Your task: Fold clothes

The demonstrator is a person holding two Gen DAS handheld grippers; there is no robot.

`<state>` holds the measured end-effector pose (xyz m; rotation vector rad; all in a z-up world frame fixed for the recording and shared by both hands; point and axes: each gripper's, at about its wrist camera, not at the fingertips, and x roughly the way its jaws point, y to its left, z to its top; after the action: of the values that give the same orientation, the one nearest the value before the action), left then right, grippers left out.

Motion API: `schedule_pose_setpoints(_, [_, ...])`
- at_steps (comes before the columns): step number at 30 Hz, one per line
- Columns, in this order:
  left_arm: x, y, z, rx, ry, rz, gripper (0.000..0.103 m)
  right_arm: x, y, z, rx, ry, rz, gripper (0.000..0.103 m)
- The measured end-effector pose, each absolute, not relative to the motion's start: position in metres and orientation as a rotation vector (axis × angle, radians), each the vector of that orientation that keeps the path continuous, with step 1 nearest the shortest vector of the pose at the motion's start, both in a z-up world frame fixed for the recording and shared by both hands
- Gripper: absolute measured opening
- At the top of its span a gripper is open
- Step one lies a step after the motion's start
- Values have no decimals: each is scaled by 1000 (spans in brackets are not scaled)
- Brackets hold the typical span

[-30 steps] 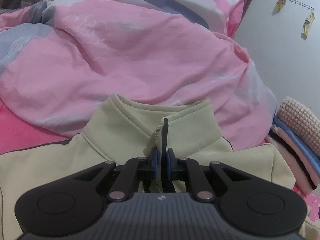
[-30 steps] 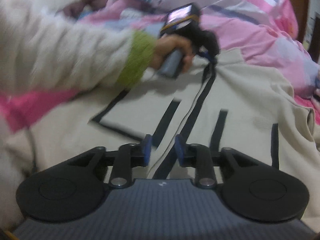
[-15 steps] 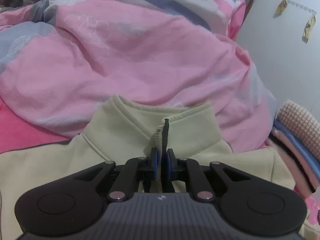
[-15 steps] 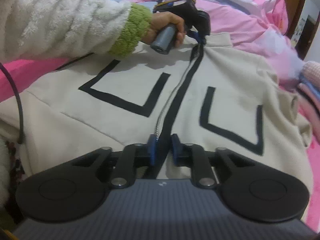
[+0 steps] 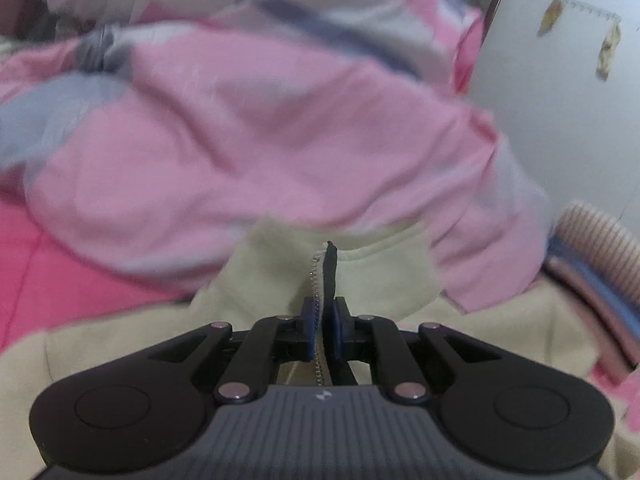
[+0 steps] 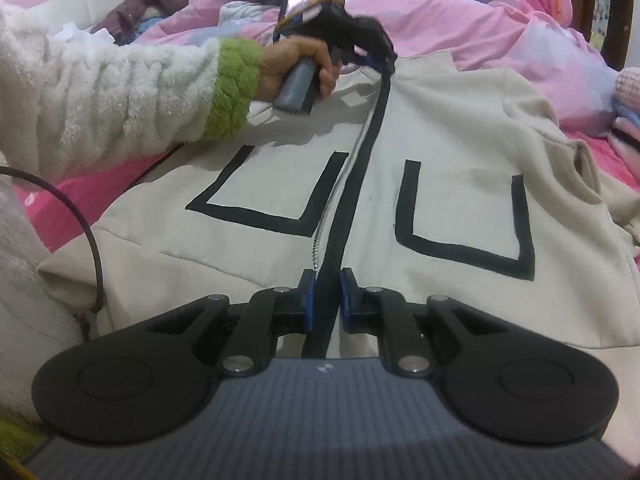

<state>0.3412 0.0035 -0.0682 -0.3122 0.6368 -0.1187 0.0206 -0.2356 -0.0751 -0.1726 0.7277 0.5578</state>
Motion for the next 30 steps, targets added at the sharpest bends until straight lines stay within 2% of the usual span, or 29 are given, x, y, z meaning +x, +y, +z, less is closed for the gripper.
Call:
schedule_pose_setpoints(4, [342, 1, -81, -266, 631, -115, 11, 21, -236, -73, -179, 735, 569, 10])
schedule_pose_setpoints(9, [341, 7, -81, -273, 629, -92, 28, 24, -230, -84, -170, 758, 572, 11])
schedule_pose_setpoints(11, [331, 17, -72, -319, 597, -52, 47, 23, -229, -85, -179, 750, 564, 12])
schedule_pose_setpoints(12, [323, 20, -67, -338, 566, -29, 49, 22, -228, -85, -183, 747, 560, 12])
schedule_pose_setpoints(16, [277, 2, -40, -265, 467, -20, 50, 21, -227, -87, -178, 735, 553, 14])
schedule_pose_setpoints(19, [247, -32, -30, -195, 492, -177, 48, 22, -230, -83, -136, 737, 556, 22])
schedule_pose_setpoints(21, [237, -52, -35, -182, 535, -267, 48, 23, -236, -74, -87, 745, 565, 28])
schedule_pose_setpoints(26, [231, -75, -59, -157, 608, -332, 41, 42, -275, -20, 104, 688, 535, 32])
schedule_pose_setpoints(30, [231, -86, -80, -138, 656, -345, 41, 81, -305, 20, 210, 631, 452, 33])
